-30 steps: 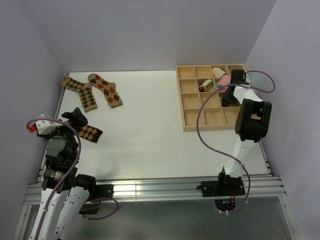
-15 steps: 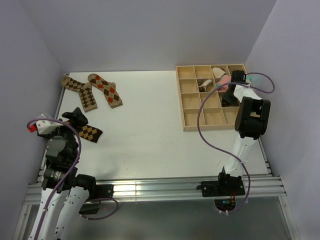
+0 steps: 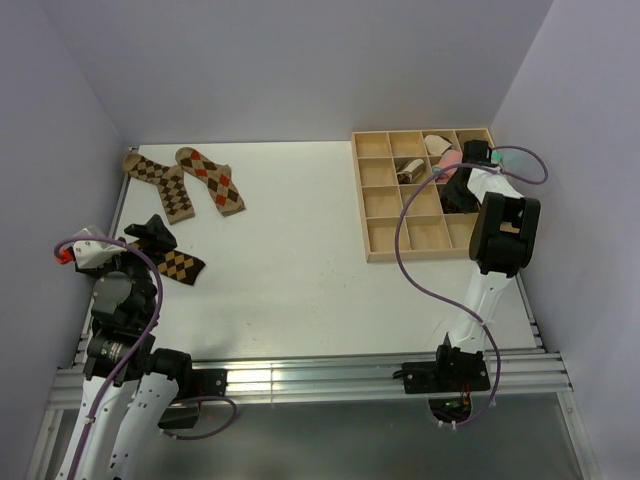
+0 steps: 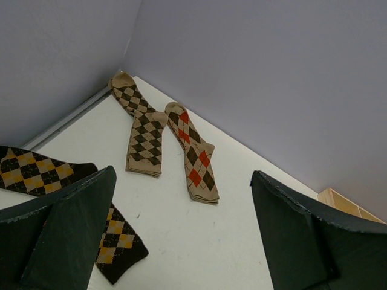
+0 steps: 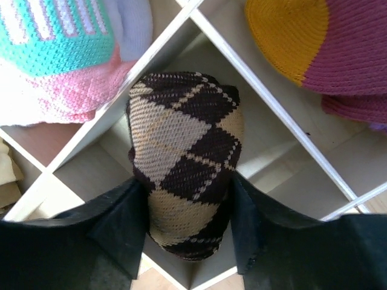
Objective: Roll the socks
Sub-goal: Place the sock in the storage box.
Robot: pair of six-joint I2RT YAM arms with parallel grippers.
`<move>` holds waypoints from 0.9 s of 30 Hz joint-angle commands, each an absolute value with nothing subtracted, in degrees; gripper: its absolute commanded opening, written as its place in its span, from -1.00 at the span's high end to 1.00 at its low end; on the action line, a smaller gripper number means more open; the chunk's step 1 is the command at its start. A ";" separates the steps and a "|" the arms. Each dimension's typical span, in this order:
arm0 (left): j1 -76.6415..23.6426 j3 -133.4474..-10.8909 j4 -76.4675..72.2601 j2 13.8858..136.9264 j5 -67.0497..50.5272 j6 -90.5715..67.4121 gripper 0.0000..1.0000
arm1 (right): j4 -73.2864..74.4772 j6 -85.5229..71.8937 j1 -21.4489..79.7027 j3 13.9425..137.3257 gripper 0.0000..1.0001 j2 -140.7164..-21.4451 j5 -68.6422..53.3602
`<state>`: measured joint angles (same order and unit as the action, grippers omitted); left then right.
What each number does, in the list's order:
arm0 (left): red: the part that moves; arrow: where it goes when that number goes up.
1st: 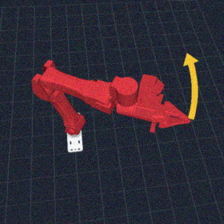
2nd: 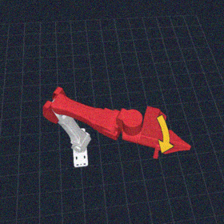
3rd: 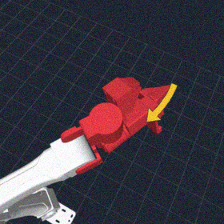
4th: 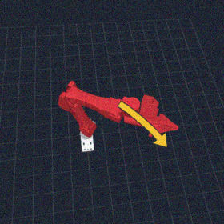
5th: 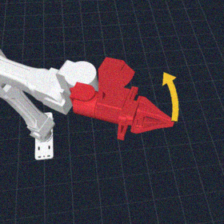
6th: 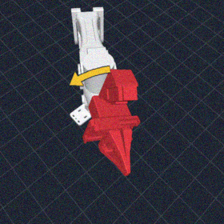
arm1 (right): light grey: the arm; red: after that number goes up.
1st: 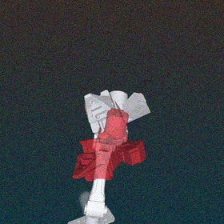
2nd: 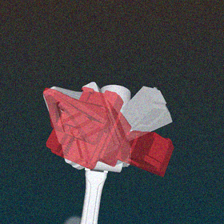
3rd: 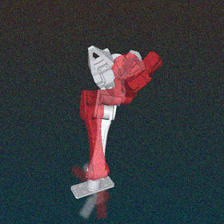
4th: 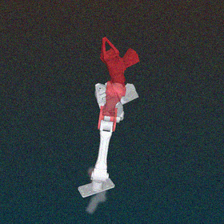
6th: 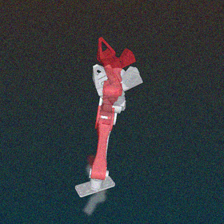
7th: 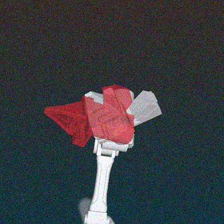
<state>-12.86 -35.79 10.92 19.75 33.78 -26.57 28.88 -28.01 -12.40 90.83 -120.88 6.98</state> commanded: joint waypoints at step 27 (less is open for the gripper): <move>-13.54 -36.39 12.12 16.44 37.00 -29.44 -0.99 | 27.25 -26.02 -10.02 79.02 -1.00 -86.16 8.97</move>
<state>-13.34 -35.70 11.60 17.30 34.81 -27.88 28.84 -27.57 -11.57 80.12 -95.57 7.66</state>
